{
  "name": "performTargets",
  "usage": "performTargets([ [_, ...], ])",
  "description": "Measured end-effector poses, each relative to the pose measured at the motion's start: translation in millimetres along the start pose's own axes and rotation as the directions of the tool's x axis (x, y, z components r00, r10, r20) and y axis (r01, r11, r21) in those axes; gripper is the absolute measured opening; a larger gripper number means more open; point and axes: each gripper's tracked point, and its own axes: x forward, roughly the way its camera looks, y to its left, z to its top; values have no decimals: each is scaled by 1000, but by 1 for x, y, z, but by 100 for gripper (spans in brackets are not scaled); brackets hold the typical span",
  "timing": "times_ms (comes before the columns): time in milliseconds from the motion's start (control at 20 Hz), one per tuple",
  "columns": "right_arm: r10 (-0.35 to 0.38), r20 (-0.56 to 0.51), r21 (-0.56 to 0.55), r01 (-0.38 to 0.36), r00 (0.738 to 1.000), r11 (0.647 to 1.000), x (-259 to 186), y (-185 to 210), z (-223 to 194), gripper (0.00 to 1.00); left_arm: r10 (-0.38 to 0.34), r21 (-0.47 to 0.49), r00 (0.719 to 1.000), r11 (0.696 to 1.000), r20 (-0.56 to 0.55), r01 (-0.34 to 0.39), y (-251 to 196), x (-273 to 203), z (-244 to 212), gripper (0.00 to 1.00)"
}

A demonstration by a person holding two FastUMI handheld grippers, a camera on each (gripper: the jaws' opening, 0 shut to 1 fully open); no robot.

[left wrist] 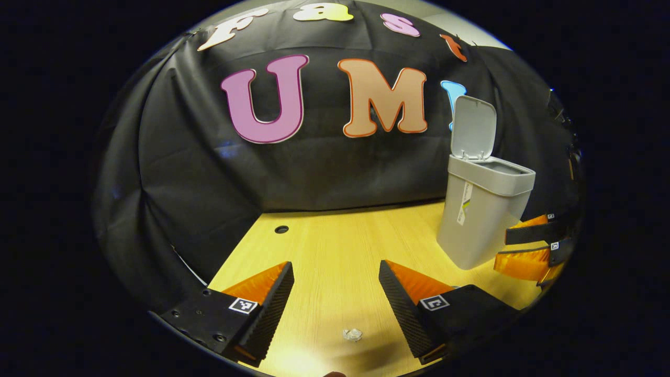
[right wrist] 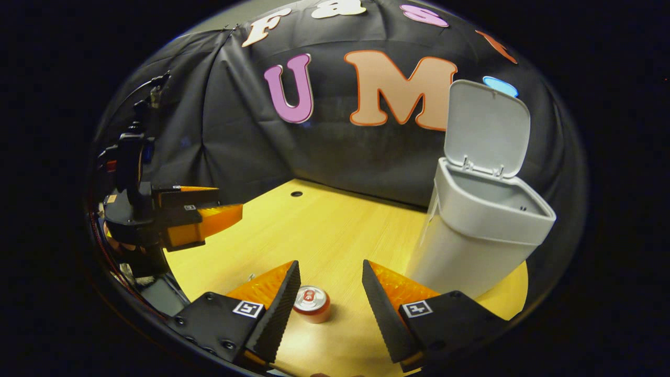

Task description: Press the lid of the desktop garbage bin to open it, pick up the crumpled paper on the desktop and throw it into the bin, then pick up the pop can on the desktop and drop it into the bin, and finally close the garbage bin lid.

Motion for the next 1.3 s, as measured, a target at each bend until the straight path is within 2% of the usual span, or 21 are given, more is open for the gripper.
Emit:
performTargets([
  [50, 8, -17, -5, -8, 1000, 1000, 3, 3, -7, 84, -5, -2, 1000, 1000, -16, 4, -1, 2, -6, 96],
  [100, 17, -37, -13, -17, 999, 1000, 7, 6, -16, 81, -8, -1, 1000, 1000, -29, 8, -2, 3, -12, 96],
  [150, 22, -55, -20, -24, 998, 1000, 10, 8, -24, 81, -14, -3, 999, 1000, -46, 14, -3, 5, -17, 91],
  [200, 27, -72, -28, -29, 997, 999, 12, 12, -33, 84, -18, -5, 998, 1000, -66, 18, -4, 6, -24, 96],
  [450, 43, -139, -30, -47, 989, 998, 21, 20, -65, 84, -44, -14, 987, 999, -154, 42, -11, 9, -57, 96],
  [500, 43, -148, -34, -48, 988, 998, 23, 21, -70, 81, -47, -14, 984, 999, -173, 45, -12, 10, -65, 100],
  [550, 49, -152, -34, -55, 987, 998, 26, 23, -74, 84, -50, -17, 981, 999, -189, 47, -14, 11, -70, 96],
  [600, 59, -154, -30, -64, 986, 997, 27, 25, -79, 81, -52, -21, 978, 999, -204, 49, -14, 13, -77, 96],
  [650, 61, -153, -31, -66, 986, 997, 30, 26, -82, 84, -55, -23, 974, 998, -218, 51, -15, 13, -82, 96],
  [700, 57, -161, -35, -63, 985, 997, 33, 24, -88, 81, -56, -22, 971, 998, -233, 53, -15, 13, -87, 96],
  [850, 56, -191, -36, -64, 980, 997, 39, 25, -103, 84, -64, -19, 959, 998, -276, 62, -16, 16, -104, 96],
  [1300, 41, -230, -35, -50, 972, 998, 57, 26, -131, 82, -99, -39, 908, 995, -406, 91, -26, 17, -151, 96],
])
